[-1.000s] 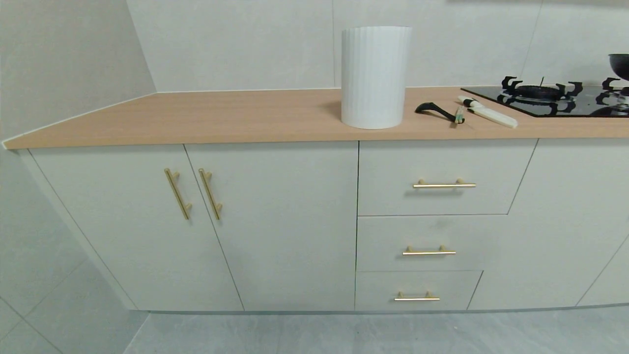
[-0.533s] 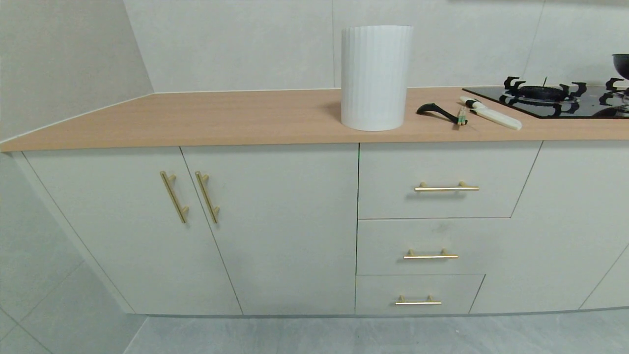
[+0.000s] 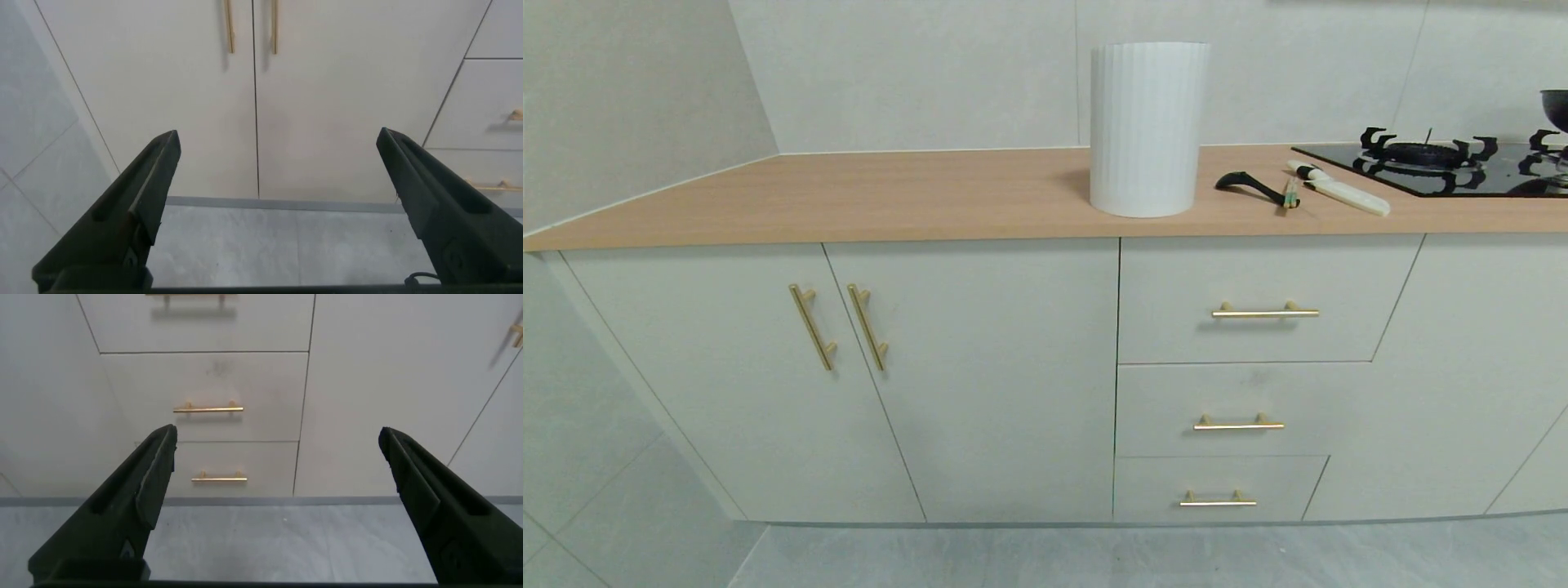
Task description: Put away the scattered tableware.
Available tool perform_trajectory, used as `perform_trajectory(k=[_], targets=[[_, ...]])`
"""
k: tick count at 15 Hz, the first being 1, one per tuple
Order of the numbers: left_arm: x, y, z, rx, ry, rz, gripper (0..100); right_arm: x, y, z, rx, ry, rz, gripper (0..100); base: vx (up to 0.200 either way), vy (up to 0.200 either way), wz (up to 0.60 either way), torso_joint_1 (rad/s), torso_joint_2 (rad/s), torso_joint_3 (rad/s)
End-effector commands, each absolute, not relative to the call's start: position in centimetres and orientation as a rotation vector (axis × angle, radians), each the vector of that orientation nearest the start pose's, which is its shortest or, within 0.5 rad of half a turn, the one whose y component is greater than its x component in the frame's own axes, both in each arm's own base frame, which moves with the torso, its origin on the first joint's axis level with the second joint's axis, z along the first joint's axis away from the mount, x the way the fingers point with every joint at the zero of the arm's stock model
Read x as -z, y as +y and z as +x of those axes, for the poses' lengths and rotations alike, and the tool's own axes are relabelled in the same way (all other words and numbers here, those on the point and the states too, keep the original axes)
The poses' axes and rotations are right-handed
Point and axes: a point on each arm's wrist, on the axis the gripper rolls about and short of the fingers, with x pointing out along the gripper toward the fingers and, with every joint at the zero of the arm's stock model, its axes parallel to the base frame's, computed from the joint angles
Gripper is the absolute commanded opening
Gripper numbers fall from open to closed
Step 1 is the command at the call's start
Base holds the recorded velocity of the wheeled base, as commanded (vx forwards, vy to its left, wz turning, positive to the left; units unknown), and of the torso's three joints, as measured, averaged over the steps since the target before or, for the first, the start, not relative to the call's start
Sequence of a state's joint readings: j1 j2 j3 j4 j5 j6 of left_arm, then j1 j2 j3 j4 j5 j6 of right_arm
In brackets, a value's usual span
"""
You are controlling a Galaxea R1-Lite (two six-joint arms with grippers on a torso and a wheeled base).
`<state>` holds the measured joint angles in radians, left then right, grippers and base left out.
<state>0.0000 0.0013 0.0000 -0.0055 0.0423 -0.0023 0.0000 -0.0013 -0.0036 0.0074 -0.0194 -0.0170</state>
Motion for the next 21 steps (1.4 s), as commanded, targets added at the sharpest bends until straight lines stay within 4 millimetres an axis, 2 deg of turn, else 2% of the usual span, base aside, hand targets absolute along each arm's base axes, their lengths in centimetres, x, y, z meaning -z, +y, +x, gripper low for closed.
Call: perform_trajectory(k=[1,2,3,5,6,7,9,11,12,13,14,15,16,19,21], targets=[[-7.6,0.1,-2.3,-0.043,-0.005,-0.003,100,-10.8,0.0,-3.1,-0.018,-0.097,0.015,100,0.000,0.000,0.00,0.000,0.00,0.000],[-7.6,0.1,-2.3,-0.043,-0.005,-0.003,100,-13.0,0.0,-3.2,-0.060,-0.107,0.063,100,0.000,0.000,0.00,0.000,0.00,0.000],[-7.6,0.1,-2.3,-0.043,-0.005,-0.003,100,-14.1,0.0,-2.7,-0.080,-0.076,0.056,100,0.000,0.000,0.00,0.000,0.00,0.000],[-7.6,0.1,-2.3,-0.043,-0.005,-0.003,100,-15.5,0.2,-0.5,-0.134,0.051,0.050,100,0.000,0.000,0.00,0.000,0.00,0.000],[-7.6,0.1,-2.3,-0.043,-0.005,-0.003,100,-15.6,0.2,-0.1,-0.144,0.073,0.050,100,0.000,0.000,0.00,0.000,0.00,0.000],[-7.6,0.1,-2.3,-0.043,-0.005,-0.003,100,-16.1,0.4,1.8,-0.188,0.179,0.041,100,0.000,0.000,0.00,0.000,0.00,0.000],[-7.6,0.1,-2.3,-0.043,-0.005,-0.003,100,-16.6,0.8,4.4,-0.228,0.298,0.018,100,0.000,0.000,0.00,0.000,0.00,0.000],[-7.6,0.1,-2.3,-0.043,-0.005,-0.003,100,-17.1,1.4,8.2,-0.252,0.436,0.011,100,0.000,0.000,0.00,0.000,0.00,0.000],[-7.6,0.1,-2.3,-0.043,-0.005,-0.003,100,-17.2,1.7,10.2,-0.257,0.482,0.009,100,0.000,0.000,0.00,0.000,0.00,0.000],[-7.6,0.1,-2.3,-0.043,-0.005,-0.003,100,-17.2,2.0,11.4,-0.262,0.499,0.007,100,0.000,0.000,0.00,0.000,0.00,0.000],[-7.6,0.1,-2.3,-0.043,-0.005,-0.003,100,-16.9,2.8,14.1,-0.289,0.525,-0.002,100,0.000,0.000,0.00,0.000,0.00,0.000],[-7.6,0.1,-2.3,-0.043,-0.005,-0.003,100,-16.7,3.1,15.0,-0.290,0.530,-0.003,100,0.000,0.000,0.00,0.000,0.00,0.000],[-7.6,0.1,-2.3,-0.043,-0.006,-0.003,100,-16.2,3.6,17.5,-0.281,0.532,-0.010,100,0.000,0.000,0.00,0.000,0.00,0.000],[-7.6,0.1,-2.3,-0.043,-0.005,-0.003,100,-14.9,4.3,21.2,-0.279,0.600,-0.013,100,0.000,0.000,0.00,0.000,0.00,0.000],[-7.6,0.1,-2.3,-0.043,-0.005,-0.003,100,-14.1,4.6,22.6,-0.277,0.631,-0.015,100,0.000,0.000,0.00,0.000,0.00,0.000]])
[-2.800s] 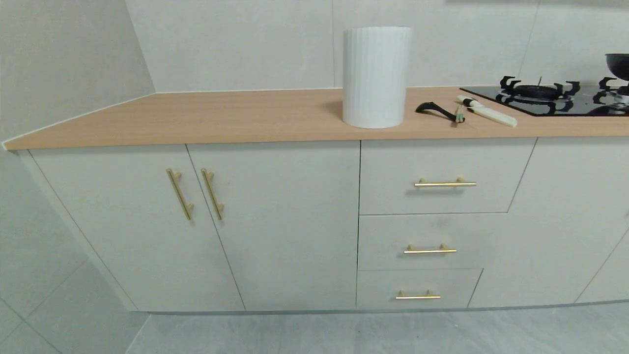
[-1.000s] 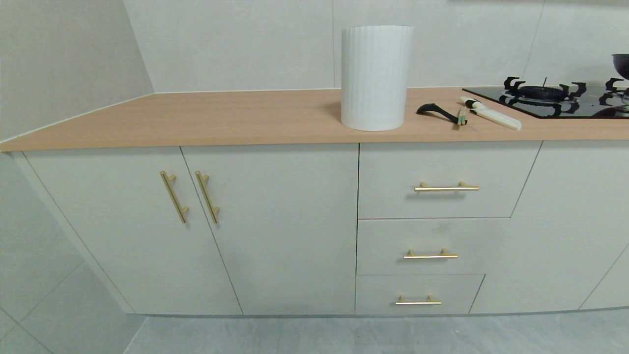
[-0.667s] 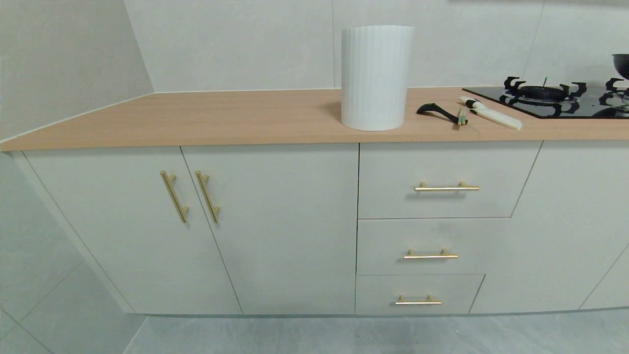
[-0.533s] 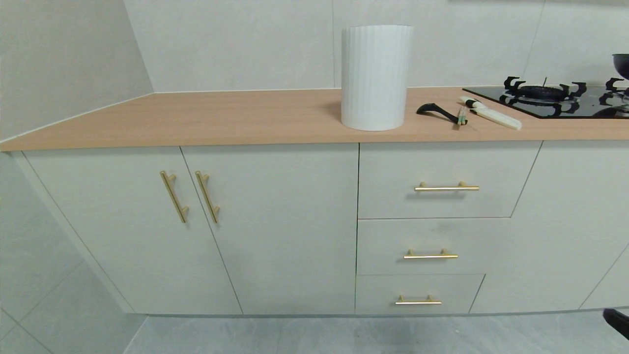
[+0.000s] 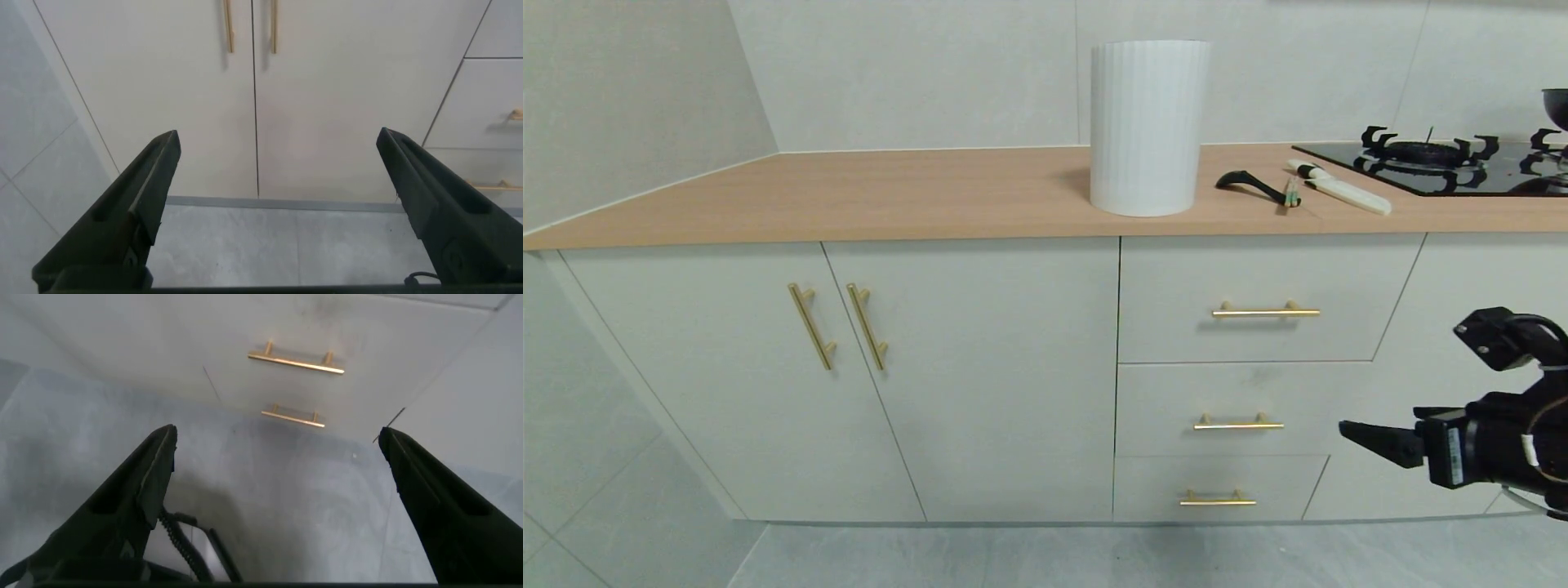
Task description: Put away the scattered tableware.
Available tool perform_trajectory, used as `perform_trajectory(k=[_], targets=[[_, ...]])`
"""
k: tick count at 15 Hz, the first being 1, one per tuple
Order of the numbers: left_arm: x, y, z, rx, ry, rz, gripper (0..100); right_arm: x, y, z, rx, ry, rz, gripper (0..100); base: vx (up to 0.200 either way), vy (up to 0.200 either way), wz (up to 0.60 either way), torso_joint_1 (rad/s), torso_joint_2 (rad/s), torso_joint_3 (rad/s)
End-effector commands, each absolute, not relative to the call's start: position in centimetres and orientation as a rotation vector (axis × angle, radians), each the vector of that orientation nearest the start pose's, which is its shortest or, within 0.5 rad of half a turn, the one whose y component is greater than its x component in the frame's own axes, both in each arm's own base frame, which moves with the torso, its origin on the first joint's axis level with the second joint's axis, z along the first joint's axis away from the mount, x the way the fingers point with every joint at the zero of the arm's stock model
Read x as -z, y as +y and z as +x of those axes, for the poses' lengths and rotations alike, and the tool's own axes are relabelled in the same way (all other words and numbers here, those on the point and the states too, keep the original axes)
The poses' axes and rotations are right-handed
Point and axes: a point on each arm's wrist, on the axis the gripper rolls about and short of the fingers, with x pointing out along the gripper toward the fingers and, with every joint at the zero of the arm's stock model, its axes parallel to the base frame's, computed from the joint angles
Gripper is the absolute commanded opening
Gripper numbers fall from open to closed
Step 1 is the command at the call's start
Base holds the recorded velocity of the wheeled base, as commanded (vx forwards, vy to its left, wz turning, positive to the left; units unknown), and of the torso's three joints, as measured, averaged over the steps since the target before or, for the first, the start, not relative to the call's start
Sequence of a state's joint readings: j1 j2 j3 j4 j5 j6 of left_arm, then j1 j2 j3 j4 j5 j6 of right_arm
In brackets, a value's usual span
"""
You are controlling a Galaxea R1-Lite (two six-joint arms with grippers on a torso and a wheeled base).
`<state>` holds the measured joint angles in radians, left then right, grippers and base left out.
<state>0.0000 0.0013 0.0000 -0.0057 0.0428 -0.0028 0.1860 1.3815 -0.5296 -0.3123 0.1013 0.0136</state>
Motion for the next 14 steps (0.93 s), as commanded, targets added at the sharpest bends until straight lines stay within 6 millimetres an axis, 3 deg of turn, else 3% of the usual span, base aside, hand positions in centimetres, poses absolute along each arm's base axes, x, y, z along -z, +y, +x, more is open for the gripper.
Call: perform_trajectory(k=[1,2,5,8,13,14], targets=[[-7.6,0.1,-2.3,-0.043,-0.005,-0.003,100,-13.3,4.8,24.0,-0.275,0.635,-0.016,100,0.000,0.000,0.00,0.000,0.00,0.000],[-7.6,0.1,-2.3,-0.043,-0.005,-0.003,100,-13.0,4.9,24.6,-0.274,0.631,-0.015,100,0.000,0.000,0.00,0.000,0.00,0.000],[-7.6,0.1,-2.3,-0.043,-0.005,-0.003,100,-11.3,5.8,28.5,-0.259,0.642,-0.023,100,0.000,0.000,0.00,0.000,0.00,0.000],[-7.6,0.1,-2.3,-0.043,-0.005,-0.003,100,-8.8,6.6,31.7,-0.246,0.695,-0.034,100,0.000,0.000,0.00,0.000,0.00,0.000],[-7.6,0.1,-2.3,-0.043,-0.005,-0.003,100,-4.0,7.2,34.2,-0.219,0.703,-0.035,100,0.000,0.000,0.00,0.000,0.00,0.000],[-7.6,0.1,-2.3,-0.043,-0.005,-0.003,100,-3.8,7.2,34.3,-0.214,0.700,-0.036,100,0.000,0.000,0.00,0.000,0.00,0.000]])
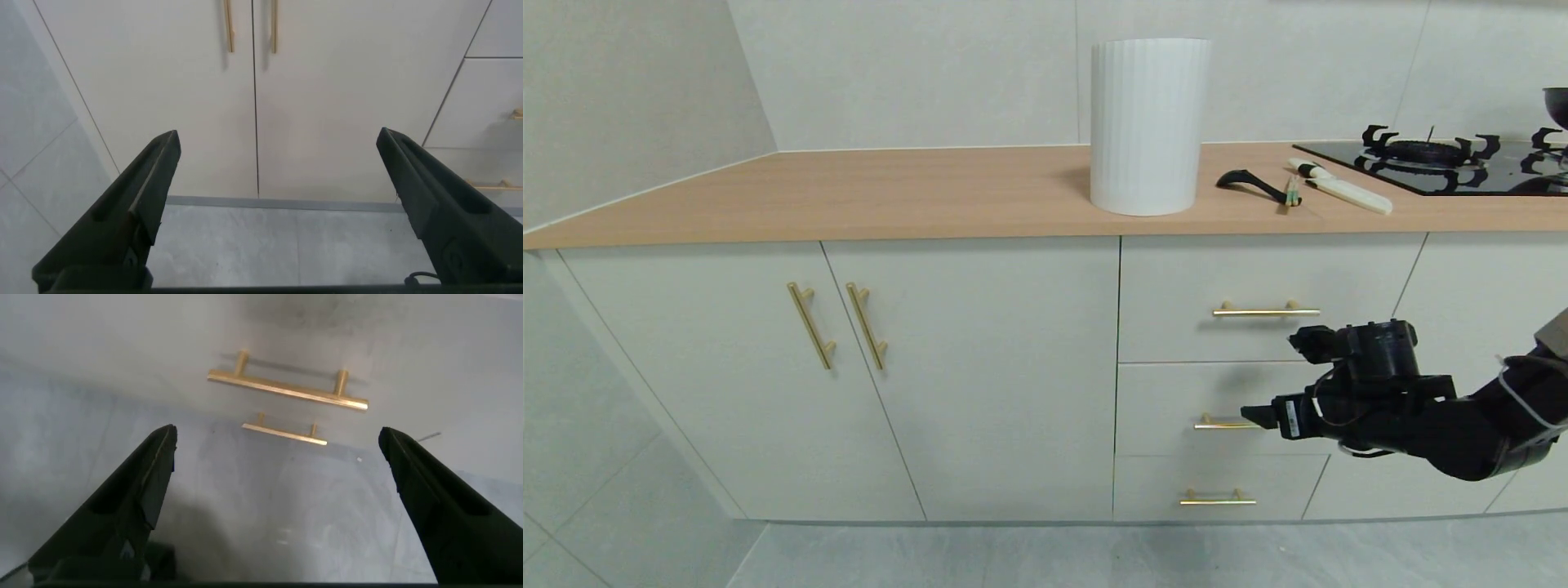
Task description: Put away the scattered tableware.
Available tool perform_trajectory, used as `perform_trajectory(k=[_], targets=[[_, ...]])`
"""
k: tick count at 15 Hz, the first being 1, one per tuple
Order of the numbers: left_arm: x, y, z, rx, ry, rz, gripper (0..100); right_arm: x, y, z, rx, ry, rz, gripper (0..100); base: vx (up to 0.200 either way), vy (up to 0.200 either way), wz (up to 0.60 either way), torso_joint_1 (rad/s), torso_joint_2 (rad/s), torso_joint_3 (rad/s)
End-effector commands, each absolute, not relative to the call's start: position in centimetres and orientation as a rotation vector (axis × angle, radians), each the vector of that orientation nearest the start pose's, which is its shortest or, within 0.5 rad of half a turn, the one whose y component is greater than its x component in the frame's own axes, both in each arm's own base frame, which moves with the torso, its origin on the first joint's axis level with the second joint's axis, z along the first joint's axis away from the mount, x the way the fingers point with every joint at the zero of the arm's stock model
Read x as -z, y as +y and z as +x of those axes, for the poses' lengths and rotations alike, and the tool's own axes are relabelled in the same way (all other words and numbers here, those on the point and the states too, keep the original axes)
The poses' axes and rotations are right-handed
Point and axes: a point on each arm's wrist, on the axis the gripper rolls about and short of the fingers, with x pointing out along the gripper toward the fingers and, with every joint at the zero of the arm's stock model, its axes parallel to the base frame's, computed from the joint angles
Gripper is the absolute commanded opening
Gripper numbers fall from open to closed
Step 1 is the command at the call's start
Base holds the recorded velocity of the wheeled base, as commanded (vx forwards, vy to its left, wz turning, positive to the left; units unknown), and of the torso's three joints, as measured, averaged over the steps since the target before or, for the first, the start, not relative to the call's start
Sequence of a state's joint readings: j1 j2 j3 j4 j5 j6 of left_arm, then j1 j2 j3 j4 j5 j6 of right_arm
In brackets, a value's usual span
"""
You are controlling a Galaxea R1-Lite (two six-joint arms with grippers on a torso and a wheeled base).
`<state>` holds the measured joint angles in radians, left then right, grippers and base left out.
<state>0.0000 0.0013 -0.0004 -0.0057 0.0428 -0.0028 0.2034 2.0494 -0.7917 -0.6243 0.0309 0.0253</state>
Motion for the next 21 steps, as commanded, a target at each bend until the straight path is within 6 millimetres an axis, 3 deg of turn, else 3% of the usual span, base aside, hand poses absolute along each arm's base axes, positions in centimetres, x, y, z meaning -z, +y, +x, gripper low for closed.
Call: perform_trajectory(k=[1,5,13,21], targets=[[-7.6,0.1,-2.3,-0.043,-0.005,-0.003,100,-2.2,7.2,35.0,-0.166,0.695,-0.054,100,0.000,0.000,0.00,0.000,0.00,0.000],[-7.6,0.1,-2.3,-0.043,-0.005,-0.003,100,0.5,7.3,36.5,-0.105,0.664,-0.062,100,0.000,0.000,0.00,0.000,0.00,0.000],[-7.6,0.1,-2.3,-0.043,-0.005,-0.003,100,2.5,7.5,39.9,0.065,0.585,0.055,100,0.000,0.000,0.00,0.000,0.00,0.000],[-7.6,0.1,-2.3,-0.043,-0.005,-0.003,100,4.1,7.8,40.3,0.060,0.588,0.049,100,0.000,0.000,0.00,0.000,0.00,0.000]])
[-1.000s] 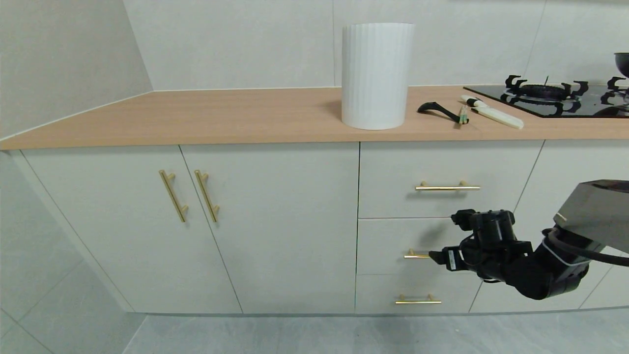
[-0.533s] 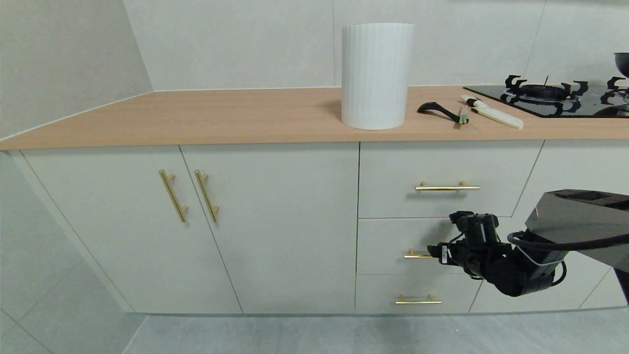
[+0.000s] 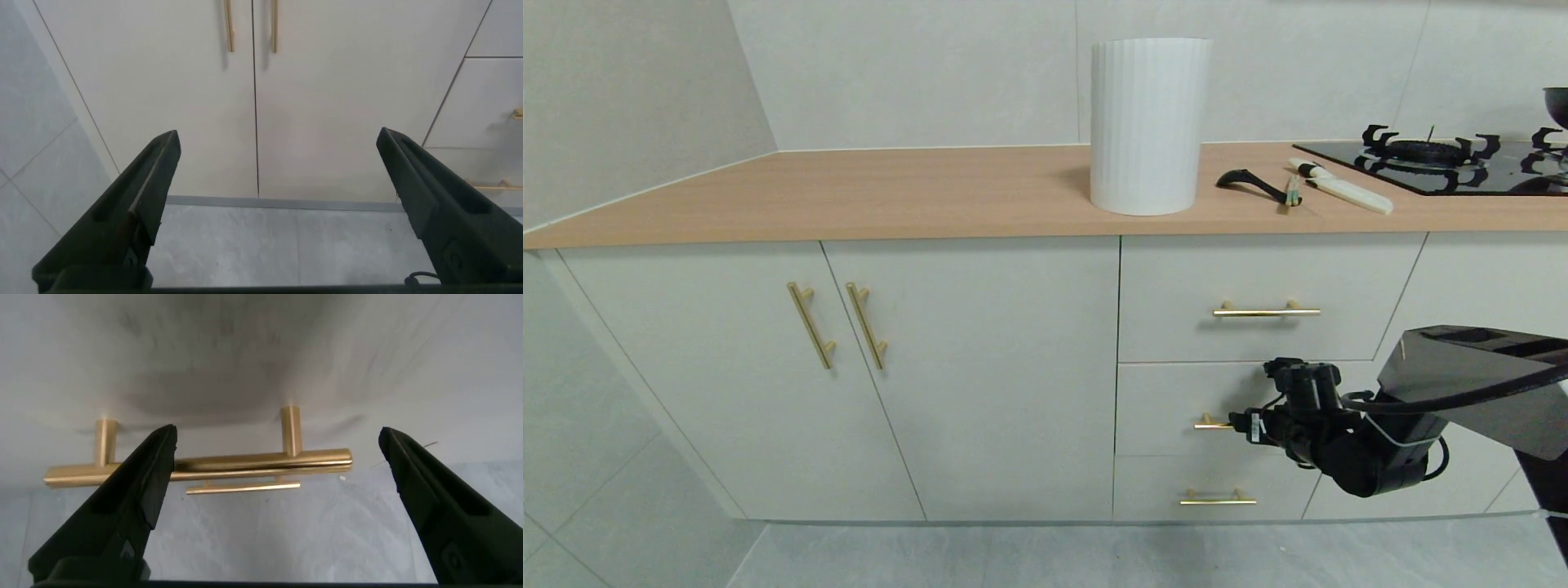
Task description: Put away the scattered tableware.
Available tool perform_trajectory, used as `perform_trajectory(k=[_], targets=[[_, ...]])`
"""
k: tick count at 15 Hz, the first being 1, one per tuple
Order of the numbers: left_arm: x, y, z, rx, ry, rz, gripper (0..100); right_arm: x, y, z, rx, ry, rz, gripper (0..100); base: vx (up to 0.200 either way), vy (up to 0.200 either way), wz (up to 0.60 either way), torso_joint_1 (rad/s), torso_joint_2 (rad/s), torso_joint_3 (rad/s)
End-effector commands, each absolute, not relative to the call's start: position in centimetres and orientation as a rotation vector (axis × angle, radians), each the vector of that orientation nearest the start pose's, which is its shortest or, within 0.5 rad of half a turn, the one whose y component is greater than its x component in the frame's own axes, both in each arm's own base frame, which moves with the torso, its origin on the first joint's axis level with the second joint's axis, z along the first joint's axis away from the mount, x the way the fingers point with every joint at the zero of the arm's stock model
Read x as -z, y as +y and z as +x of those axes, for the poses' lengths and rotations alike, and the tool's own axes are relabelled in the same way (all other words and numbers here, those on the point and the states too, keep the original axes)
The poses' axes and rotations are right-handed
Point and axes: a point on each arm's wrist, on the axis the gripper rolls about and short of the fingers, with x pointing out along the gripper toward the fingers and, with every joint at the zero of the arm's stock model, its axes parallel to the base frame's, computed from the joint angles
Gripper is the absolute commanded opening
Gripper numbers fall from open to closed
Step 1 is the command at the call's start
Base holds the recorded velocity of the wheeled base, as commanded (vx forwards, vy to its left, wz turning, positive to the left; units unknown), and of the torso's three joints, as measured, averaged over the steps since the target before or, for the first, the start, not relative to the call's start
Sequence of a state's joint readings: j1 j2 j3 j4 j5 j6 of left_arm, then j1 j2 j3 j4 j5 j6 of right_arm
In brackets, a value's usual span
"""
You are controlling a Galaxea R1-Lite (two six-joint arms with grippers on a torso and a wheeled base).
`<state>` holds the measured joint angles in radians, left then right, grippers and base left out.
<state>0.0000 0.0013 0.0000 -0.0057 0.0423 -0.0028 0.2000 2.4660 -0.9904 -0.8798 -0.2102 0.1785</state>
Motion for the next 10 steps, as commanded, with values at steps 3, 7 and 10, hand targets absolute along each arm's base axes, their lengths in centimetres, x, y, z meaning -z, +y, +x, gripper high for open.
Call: perform_trajectory(k=[3,7,10], targets=[[-7.61,0.10,-2.27,-0.043,-0.005,-0.003,100,4.51,7.71,39.89,0.057,0.614,0.033,100,0.000,0.000,0.00,0.000,0.00,0.000],[-7.61,0.10,-2.27,-0.043,-0.005,-0.003,100,4.75,7.71,39.58,0.052,0.630,0.013,100,0.000,0.000,0.00,0.000,0.00,0.000],[-7.61,0.10,-2.27,-0.043,-0.005,-0.003,100,4.72,7.71,39.55,0.052,0.631,0.013,100,0.000,0.000,0.00,0.000,0.00,0.000]])
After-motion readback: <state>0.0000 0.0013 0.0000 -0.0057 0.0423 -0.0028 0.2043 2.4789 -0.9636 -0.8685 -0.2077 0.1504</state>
